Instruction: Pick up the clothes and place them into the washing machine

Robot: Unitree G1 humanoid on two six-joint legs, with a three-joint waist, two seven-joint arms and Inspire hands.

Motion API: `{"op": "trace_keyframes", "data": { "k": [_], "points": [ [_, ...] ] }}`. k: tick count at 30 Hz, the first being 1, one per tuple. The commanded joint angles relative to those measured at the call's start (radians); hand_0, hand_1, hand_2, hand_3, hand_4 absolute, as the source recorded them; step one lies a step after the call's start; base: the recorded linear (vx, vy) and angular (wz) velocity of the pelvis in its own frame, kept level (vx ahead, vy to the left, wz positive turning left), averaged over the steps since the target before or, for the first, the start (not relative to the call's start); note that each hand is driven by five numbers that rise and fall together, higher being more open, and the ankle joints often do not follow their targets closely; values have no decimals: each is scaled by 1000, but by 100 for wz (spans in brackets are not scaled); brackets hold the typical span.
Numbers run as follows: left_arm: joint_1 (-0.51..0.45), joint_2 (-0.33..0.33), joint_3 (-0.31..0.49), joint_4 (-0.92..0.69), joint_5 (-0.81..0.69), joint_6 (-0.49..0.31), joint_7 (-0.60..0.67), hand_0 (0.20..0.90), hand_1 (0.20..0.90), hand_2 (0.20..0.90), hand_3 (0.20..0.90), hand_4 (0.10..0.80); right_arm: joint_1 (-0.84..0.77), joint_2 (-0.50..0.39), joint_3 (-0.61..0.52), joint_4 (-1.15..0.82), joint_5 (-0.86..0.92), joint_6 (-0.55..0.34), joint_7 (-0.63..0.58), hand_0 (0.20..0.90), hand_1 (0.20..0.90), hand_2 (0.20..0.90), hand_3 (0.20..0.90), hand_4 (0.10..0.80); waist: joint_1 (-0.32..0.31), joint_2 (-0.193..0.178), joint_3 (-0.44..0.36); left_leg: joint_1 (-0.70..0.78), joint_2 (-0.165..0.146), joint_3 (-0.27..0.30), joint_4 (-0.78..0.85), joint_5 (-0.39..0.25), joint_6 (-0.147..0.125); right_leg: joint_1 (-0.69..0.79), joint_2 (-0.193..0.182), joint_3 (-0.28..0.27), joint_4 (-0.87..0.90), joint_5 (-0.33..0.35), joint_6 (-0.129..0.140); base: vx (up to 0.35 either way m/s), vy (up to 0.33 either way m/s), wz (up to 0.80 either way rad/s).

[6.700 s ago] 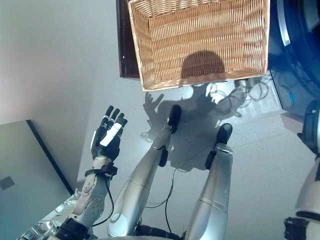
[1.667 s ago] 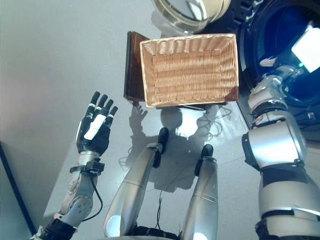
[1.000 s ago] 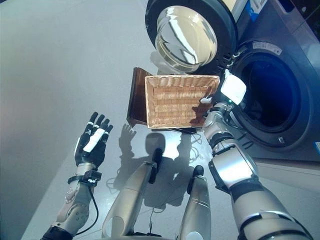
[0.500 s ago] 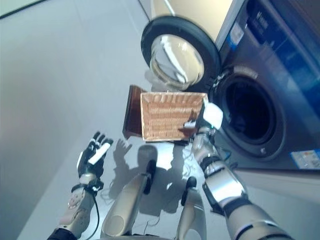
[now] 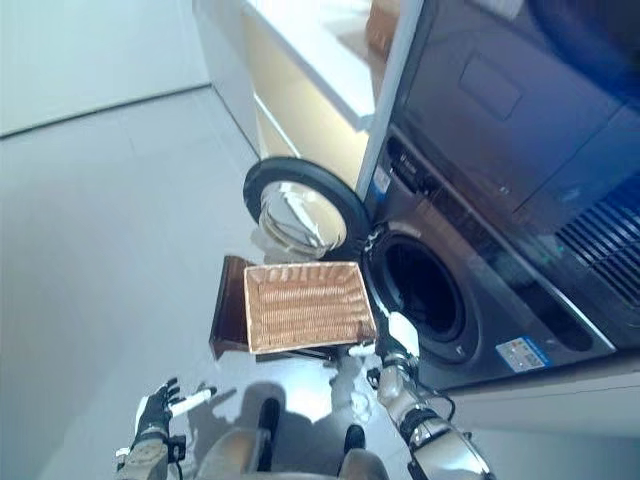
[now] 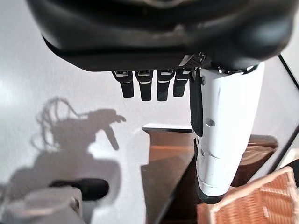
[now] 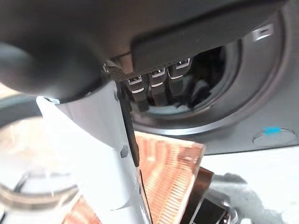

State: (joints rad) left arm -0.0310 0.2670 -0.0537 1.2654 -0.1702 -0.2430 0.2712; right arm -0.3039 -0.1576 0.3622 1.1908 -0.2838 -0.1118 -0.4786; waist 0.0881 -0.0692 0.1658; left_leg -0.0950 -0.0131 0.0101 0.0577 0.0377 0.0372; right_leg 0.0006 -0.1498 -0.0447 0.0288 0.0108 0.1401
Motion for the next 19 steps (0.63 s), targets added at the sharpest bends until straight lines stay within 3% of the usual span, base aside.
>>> {"op": "trace_keyframes", "data": {
  "k": [1,6,10,14,19],
  "points": [
    [3,19,31,58,104,3,18,900,900,900,900,800,13,-71,-1,-64,14,-60,60,900,900,900,900,800,5,43,-54,67,13,45,-109,43,-49,-17,33,-1,-25,75,-6,15,-54,-9],
    [22,-4,67,90,110,30,7,900,900,900,900,800,121,-42,-48,4,45,-45,111,900,900,900,900,800,-8,38,-91,94,24,42,-145,65,-66,17,41,-8,-52,80,-5,-10,-56,-11],
    [27,-33,81,105,83,41,15,900,900,900,900,800,184,-22,-109,77,95,-30,132,900,900,900,900,800,-20,34,-102,111,26,31,-145,64,-60,43,49,-17,-43,69,-9,-8,-26,11],
    [14,-75,43,119,100,66,-16,900,900,900,900,800,223,-9,-146,209,104,13,165,900,900,900,900,800,-26,38,-134,146,30,32,-145,49,-57,72,52,-18,-47,52,-14,4,-7,1],
    [14,-71,16,113,123,66,-43,900,900,900,900,800,245,-37,-174,226,101,24,173,900,900,900,900,800,-34,33,-147,166,36,35,-145,41,-59,98,57,-19,-53,43,-18,4,-12,-4]
  ]
}}
